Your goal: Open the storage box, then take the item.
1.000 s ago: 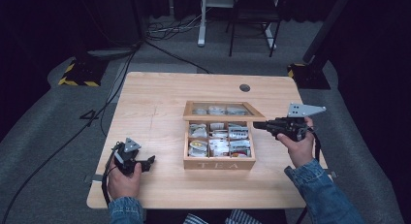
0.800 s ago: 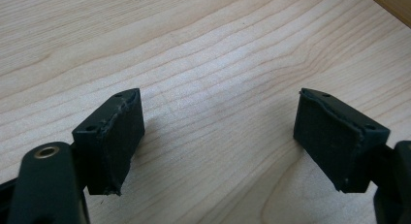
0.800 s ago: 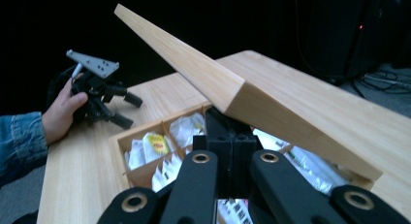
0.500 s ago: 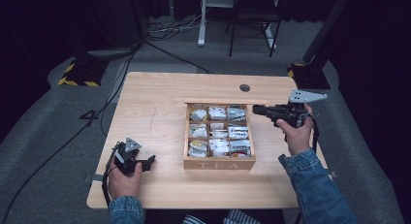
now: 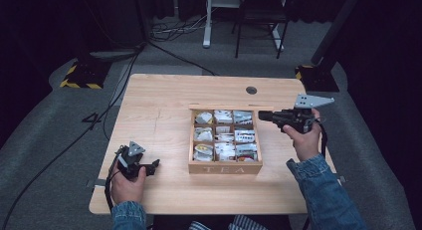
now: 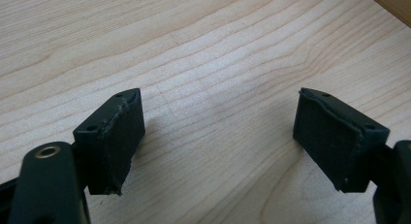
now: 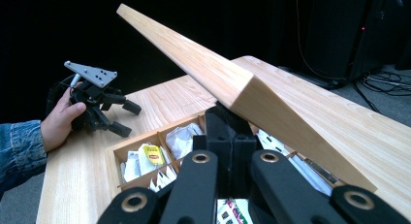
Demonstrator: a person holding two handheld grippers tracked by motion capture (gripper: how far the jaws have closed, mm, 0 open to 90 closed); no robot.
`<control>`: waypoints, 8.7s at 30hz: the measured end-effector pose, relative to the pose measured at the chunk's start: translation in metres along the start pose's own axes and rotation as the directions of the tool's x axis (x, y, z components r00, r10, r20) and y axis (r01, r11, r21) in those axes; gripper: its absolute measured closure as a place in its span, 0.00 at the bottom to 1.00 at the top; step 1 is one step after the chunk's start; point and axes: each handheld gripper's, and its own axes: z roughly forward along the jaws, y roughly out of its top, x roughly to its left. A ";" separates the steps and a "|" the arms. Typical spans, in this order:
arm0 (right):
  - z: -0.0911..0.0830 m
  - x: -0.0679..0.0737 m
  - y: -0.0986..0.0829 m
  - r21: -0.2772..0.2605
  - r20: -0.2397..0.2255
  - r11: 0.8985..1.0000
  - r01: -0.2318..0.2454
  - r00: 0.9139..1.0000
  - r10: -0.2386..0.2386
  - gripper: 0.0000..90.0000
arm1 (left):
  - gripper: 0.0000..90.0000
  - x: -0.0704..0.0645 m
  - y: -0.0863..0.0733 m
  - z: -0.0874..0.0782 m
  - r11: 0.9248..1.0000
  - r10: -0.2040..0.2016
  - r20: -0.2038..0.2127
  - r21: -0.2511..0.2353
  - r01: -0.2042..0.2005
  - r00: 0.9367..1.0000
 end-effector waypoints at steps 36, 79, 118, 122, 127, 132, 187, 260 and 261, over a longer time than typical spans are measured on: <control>-0.004 0.000 -0.004 -0.009 -0.018 1.000 -0.013 1.000 0.012 1.00 | 0.39 -0.030 0.057 -0.037 0.996 0.093 0.124 0.001 -0.094 0.988; -0.007 -0.002 -0.004 -0.017 -0.012 1.000 -0.016 1.000 0.016 1.00 | 0.40 -0.163 0.144 -0.023 0.962 0.273 0.408 -0.137 -0.237 0.871; -0.008 -0.002 -0.004 -0.020 -0.020 1.000 -0.019 1.000 0.018 1.00 | 0.49 -0.212 0.163 0.054 0.962 0.255 0.506 -0.044 -0.270 0.824; -0.008 -0.002 -0.004 -0.021 -0.021 1.000 -0.019 1.000 0.018 1.00 | 0.59 -0.213 0.163 0.060 0.961 0.244 0.518 -0.013 -0.277 0.820; -0.008 -0.002 -0.004 -0.020 -0.023 1.000 -0.018 1.000 0.018 1.00 | 0.65 -0.214 0.164 0.065 0.964 0.221 0.527 0.008 -0.265 0.820; -0.007 -0.002 -0.004 -0.019 -0.023 1.000 -0.016 1.000 0.016 1.00 | 0.75 -0.211 0.164 0.069 0.968 0.186 0.534 0.042 -0.246 0.824; -0.006 -0.001 -0.004 -0.018 -0.025 1.000 -0.011 1.000 0.011 1.00 | 1.00 -0.204 0.180 0.015 0.955 0.296 0.500 -0.183 -0.235 0.814; -0.009 -0.001 -0.006 -0.017 -0.014 1.000 -0.020 1.000 0.020 1.00 | 1.00 -0.066 0.111 -0.083 0.969 0.072 0.223 -0.246 -0.015 0.972; -0.009 -0.001 -0.006 -0.017 -0.014 1.000 -0.020 1.000 0.020 1.00 | 1.00 -0.062 0.109 -0.083 0.970 0.070 0.214 -0.241 -0.016 0.974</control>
